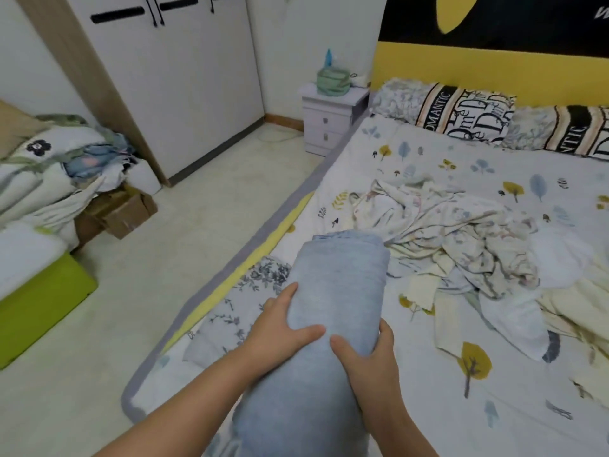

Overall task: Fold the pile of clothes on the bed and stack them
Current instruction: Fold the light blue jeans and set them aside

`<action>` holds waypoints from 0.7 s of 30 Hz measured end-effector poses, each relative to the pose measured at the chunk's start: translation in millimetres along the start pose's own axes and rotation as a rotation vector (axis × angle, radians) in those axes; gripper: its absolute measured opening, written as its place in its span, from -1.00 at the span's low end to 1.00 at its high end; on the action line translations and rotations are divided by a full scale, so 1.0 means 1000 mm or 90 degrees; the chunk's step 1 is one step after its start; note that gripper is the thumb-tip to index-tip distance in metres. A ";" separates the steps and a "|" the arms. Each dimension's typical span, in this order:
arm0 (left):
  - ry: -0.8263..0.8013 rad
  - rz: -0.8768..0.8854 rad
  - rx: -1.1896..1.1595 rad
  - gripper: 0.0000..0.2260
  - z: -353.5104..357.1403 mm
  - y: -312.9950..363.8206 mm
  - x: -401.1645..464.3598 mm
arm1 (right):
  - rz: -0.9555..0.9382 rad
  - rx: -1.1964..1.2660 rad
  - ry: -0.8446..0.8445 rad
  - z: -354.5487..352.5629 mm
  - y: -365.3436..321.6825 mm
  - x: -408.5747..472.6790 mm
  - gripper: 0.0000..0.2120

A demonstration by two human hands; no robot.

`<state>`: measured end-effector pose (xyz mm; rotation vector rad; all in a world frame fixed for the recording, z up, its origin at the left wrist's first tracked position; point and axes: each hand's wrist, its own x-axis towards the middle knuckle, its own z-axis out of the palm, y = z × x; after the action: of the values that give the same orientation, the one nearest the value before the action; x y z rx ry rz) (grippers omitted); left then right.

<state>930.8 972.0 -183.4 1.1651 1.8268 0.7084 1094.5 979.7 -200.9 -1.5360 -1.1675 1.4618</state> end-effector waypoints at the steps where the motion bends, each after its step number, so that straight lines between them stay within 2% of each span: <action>1: -0.001 -0.005 0.005 -0.17 -0.016 -0.010 0.008 | 0.008 0.004 -0.002 0.021 0.001 0.004 -0.26; 10: -0.030 -0.016 0.093 -0.20 -0.113 -0.092 0.098 | 0.056 0.039 0.033 0.170 0.026 0.056 -0.27; 18: -0.067 -0.019 0.137 -0.19 -0.130 -0.142 0.170 | 0.093 0.078 0.047 0.229 0.063 0.107 -0.22; 21: -0.075 -0.028 0.138 -0.19 -0.128 -0.164 0.192 | 0.115 0.077 0.046 0.243 0.079 0.122 -0.27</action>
<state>704.9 1076.5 -318.1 1.2741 1.8572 0.4154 859.6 1044.8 -344.6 -1.6294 -0.9000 1.5509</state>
